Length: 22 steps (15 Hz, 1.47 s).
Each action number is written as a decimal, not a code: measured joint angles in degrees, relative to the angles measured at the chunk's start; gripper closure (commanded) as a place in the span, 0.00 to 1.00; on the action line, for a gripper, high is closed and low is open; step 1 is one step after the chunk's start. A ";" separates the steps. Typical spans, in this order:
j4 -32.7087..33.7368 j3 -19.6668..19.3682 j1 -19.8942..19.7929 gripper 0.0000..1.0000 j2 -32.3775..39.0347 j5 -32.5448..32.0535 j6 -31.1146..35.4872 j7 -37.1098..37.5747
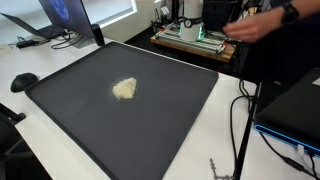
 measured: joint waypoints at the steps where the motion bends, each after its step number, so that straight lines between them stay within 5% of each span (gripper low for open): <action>1: 0.40 0.58 -0.19 0.97 0.01 -0.23 -0.59 0.52; 6: 5.35 2.40 -2.72 0.97 4.04 -4.79 -2.28 2.97; 12: 19.56 2.33 -7.74 0.97 23.29 -13.69 -2.25 3.25; 19: 33.30 5.64 -7.84 0.97 41.87 -22.22 -2.57 9.27; 20: 34.57 6.17 -7.51 0.88 43.78 -24.59 -3.08 10.28; 22: 35.09 6.54 -7.40 0.88 45.44 -25.07 -2.96 10.71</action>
